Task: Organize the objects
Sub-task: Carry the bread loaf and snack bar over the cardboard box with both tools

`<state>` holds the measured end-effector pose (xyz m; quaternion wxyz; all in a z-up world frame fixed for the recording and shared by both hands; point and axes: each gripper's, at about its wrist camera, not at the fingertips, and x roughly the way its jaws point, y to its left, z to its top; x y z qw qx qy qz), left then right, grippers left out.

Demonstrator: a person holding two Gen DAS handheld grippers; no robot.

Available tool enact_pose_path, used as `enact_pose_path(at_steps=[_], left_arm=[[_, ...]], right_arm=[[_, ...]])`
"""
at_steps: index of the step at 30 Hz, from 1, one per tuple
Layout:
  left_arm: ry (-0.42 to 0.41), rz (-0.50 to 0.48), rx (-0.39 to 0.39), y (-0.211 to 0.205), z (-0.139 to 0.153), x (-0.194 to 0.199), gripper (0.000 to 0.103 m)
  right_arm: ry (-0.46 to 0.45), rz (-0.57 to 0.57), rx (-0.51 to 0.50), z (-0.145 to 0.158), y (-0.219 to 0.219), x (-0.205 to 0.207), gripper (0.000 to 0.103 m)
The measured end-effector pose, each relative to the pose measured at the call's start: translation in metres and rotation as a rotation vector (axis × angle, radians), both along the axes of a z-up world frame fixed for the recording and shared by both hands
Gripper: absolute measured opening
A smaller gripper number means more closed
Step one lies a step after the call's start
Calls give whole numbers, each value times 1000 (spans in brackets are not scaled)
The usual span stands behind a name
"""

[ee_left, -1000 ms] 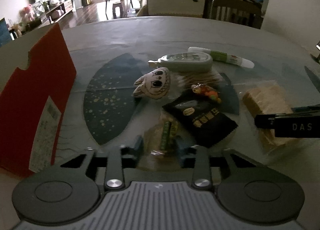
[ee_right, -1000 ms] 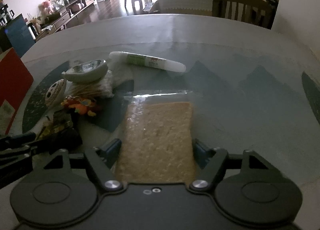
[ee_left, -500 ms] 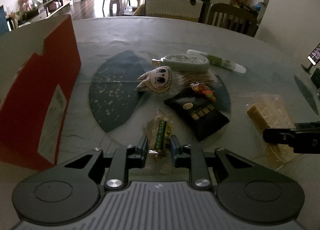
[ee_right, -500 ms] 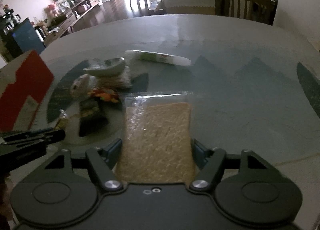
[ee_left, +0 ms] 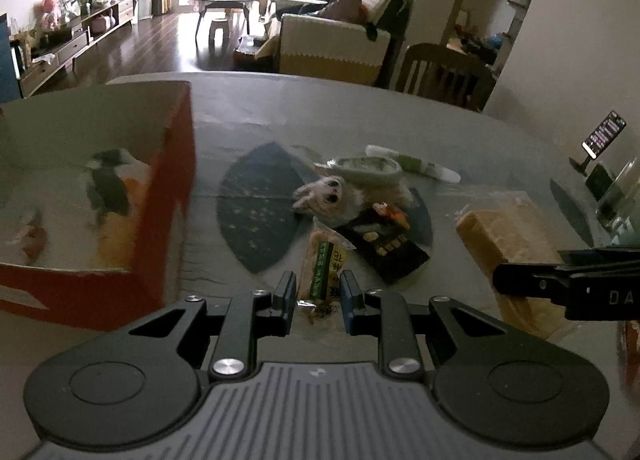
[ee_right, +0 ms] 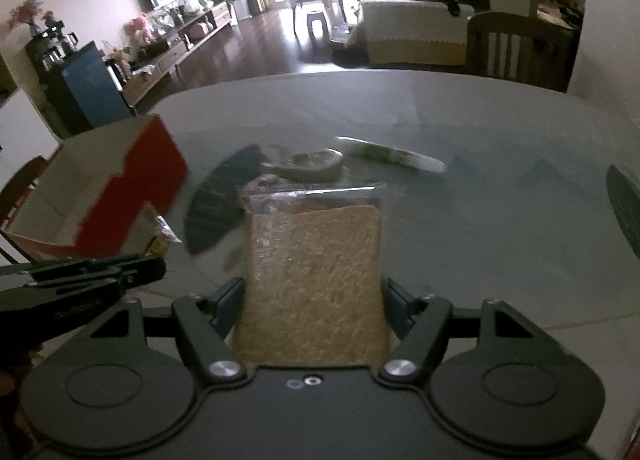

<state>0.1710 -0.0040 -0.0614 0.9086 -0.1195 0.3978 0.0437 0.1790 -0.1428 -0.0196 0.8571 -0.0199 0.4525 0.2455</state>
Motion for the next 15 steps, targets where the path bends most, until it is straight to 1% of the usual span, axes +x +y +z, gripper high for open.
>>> enact_pose_path(at_steps=[8, 15], left_arm=[[-39, 19, 0, 41, 26, -24, 22], [-71, 42, -1, 83, 42, -39, 22]], right_arm=[[-33, 31, 32, 23, 47, -19, 71], [-54, 66, 51, 34, 96, -24, 71]])
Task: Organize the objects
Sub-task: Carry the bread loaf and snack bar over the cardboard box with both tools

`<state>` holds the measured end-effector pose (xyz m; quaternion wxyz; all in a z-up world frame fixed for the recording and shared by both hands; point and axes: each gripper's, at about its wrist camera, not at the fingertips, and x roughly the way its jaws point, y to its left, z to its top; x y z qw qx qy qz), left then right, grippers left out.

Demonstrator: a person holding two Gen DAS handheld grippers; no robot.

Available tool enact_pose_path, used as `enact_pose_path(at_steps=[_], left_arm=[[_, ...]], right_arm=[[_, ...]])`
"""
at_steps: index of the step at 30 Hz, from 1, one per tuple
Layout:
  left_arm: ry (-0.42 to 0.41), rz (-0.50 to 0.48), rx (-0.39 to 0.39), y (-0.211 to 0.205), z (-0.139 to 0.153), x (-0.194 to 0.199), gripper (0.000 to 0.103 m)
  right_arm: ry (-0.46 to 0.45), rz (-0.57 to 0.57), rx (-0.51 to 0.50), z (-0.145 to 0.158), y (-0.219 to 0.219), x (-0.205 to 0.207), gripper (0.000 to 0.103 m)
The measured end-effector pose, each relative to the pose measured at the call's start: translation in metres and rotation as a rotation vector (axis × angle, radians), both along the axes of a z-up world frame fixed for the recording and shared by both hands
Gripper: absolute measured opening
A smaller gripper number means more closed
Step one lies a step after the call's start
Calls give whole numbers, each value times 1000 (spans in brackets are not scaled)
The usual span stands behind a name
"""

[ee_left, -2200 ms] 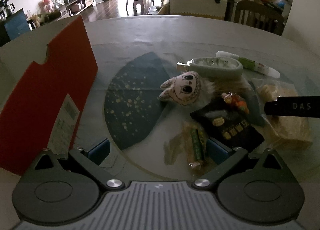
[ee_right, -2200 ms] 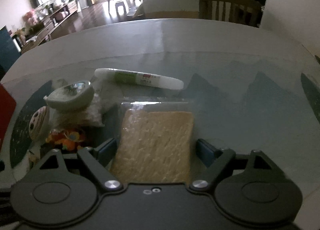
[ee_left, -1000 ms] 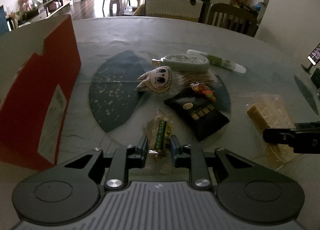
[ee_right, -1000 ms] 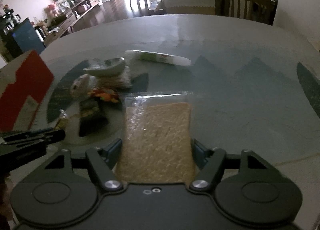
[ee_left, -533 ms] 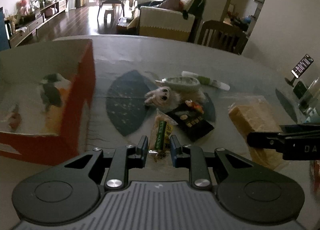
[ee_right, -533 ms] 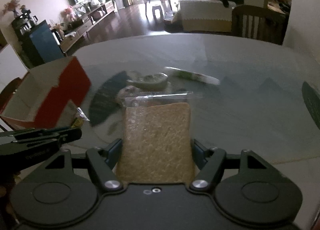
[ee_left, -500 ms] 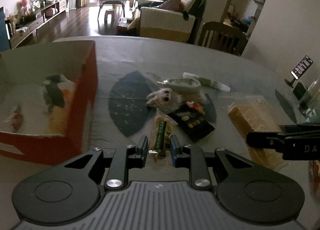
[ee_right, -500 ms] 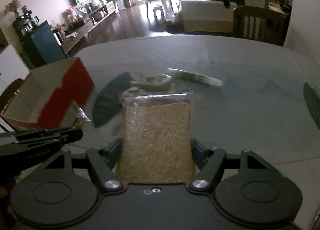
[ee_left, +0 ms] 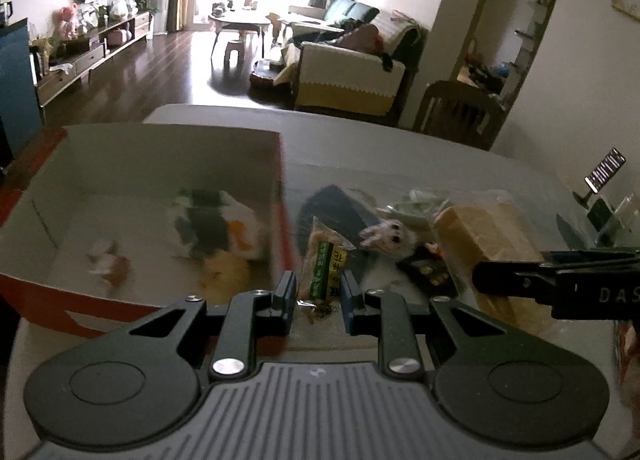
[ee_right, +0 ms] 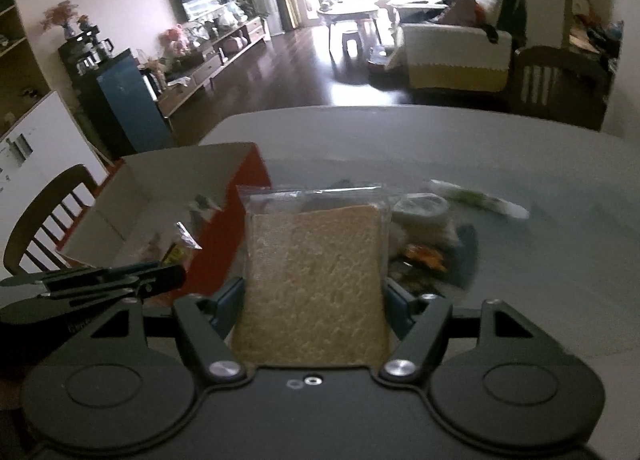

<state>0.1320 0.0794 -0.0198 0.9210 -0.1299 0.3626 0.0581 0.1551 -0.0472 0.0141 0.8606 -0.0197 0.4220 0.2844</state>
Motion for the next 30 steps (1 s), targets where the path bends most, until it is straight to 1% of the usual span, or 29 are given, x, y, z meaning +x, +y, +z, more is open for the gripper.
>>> enact_pose_path(at_steps=[6, 12, 19, 24, 30], left_arm=[[-15, 28, 17, 40, 7, -9, 22], [-10, 55, 38, 77, 7, -12, 22], [1, 104, 59, 123, 6, -8, 22], [32, 130, 91, 152, 1, 2, 22], [73, 124, 129, 180, -13, 18, 22]], right_arm=[[-18, 43, 7, 5, 47, -3, 71], [-36, 87, -4, 6, 92, -4, 71], [-29, 132, -33, -1, 139, 0, 71], [-41, 162, -66, -8, 168, 3, 71], [-17, 179, -88, -23, 196, 15, 71]])
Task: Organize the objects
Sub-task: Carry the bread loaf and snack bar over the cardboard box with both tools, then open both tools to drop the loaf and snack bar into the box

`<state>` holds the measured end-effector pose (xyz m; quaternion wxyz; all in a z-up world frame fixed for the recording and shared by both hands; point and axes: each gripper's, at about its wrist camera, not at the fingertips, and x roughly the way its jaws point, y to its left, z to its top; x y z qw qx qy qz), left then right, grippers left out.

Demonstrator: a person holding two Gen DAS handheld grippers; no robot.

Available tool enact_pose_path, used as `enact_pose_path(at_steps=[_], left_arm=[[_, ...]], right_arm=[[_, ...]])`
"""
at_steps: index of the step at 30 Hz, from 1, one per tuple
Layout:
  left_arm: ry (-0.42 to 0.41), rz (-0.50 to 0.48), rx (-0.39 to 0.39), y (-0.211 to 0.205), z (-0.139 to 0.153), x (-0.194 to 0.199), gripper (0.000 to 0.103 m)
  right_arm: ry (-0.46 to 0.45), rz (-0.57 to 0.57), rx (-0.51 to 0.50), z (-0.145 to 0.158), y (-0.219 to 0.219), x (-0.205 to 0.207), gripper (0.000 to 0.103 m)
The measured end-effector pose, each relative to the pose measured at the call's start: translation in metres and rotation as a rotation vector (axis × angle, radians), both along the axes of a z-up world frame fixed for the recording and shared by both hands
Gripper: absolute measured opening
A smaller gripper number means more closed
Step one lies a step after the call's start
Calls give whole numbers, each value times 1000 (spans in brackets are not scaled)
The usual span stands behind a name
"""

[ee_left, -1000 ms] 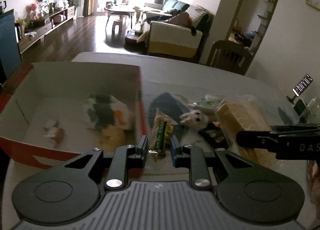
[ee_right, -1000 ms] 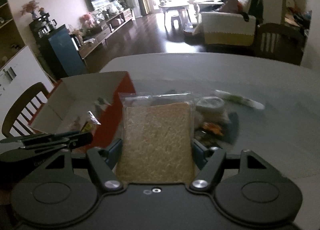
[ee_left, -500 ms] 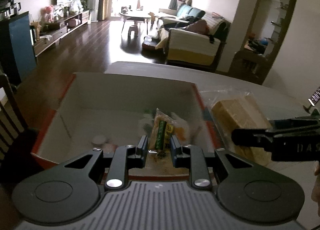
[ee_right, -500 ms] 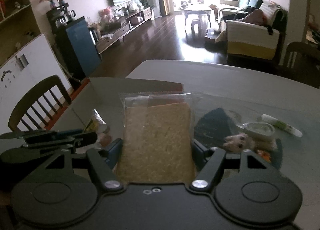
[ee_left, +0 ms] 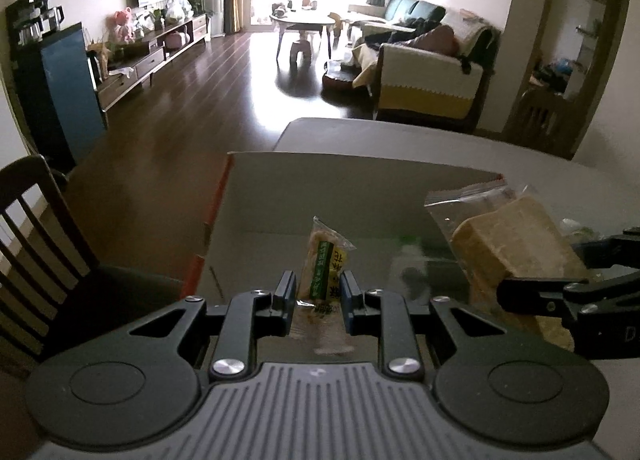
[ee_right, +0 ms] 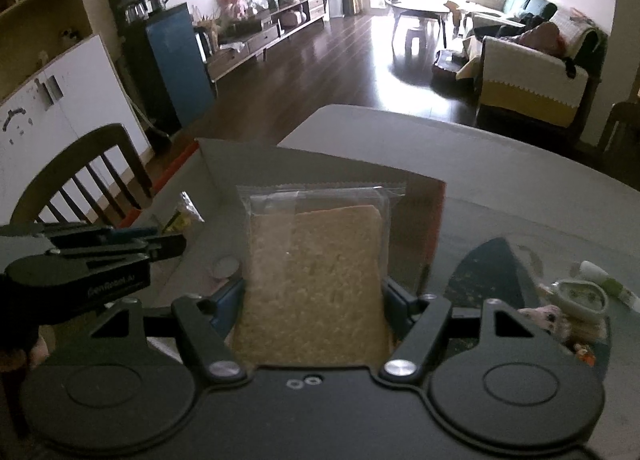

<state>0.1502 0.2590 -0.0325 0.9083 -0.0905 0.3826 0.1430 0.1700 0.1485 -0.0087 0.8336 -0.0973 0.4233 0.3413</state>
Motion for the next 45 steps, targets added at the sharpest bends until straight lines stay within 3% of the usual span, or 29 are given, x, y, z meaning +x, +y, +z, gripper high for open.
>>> enact_pose_path(at_steps=[9, 25, 39, 41, 44, 45], left_arm=[[85, -47, 31, 7, -27, 19, 22], [216, -73, 9, 8, -61, 33, 22], [284, -82, 31, 2, -59, 36, 22], [288, -89, 32, 0, -58, 36, 24], [275, -88, 35, -1, -55, 34, 35], [267, -87, 37, -1, -53, 33, 43]], right_arm=[[3, 38, -68, -26, 28, 6, 71], [-9, 70, -151, -48, 53, 2, 71], [-27, 84, -165, -48, 53, -1, 73], [-34, 94, -157, -48, 51, -2, 73], [-44, 108, -155, -45, 48, -5, 73], [-46, 108, -148, -44, 47, -5, 73]])
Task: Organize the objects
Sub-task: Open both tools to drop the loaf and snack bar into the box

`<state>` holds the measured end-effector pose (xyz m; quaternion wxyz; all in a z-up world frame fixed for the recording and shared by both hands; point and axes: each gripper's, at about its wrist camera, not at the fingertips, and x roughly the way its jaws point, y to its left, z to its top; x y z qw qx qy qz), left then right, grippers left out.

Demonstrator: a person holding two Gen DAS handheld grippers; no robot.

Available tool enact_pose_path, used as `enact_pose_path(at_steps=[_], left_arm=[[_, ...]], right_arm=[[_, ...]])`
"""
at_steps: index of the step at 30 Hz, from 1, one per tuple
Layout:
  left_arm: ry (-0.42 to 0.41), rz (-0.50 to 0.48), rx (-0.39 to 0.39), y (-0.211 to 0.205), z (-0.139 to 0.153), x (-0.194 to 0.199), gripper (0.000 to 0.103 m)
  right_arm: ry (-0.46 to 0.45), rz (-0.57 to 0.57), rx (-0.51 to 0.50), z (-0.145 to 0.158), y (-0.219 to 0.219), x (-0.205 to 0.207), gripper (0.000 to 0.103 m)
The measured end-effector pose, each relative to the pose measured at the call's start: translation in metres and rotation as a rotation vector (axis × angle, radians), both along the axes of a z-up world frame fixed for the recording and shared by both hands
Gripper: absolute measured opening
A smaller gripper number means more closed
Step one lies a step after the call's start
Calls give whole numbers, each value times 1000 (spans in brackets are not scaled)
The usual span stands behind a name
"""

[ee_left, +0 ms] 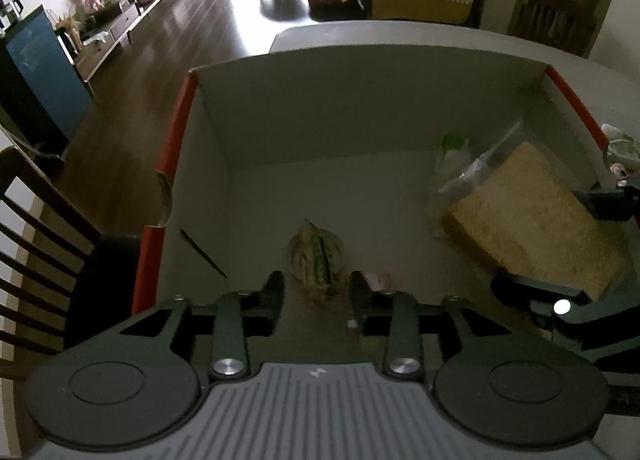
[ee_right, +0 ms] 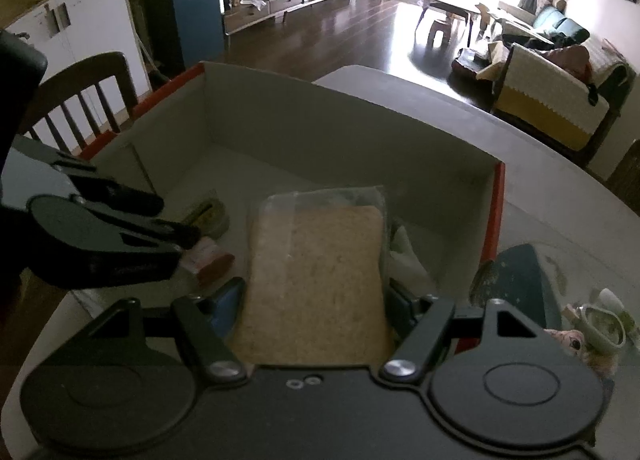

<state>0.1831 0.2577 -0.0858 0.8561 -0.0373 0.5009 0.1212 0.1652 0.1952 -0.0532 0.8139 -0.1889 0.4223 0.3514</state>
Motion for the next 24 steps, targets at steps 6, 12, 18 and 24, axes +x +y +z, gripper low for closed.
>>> enact_pose_path(at_steps=[6, 12, 18, 24], left_arm=[[-43, -25, -12, -6, 8, -3, 62], [-76, -21, -15, -5, 15, -8, 68], [-114, -4, -13, -6, 28, -16, 81], [-183, 15, -41, -7, 46, -30, 89]], right_arm=[[-8, 6, 24, 6, -9, 2, 74], [3, 3, 71, 13, -20, 6, 77], [7, 13, 113, 21, -35, 4, 79], [25, 34, 214, 40, -67, -4, 81]])
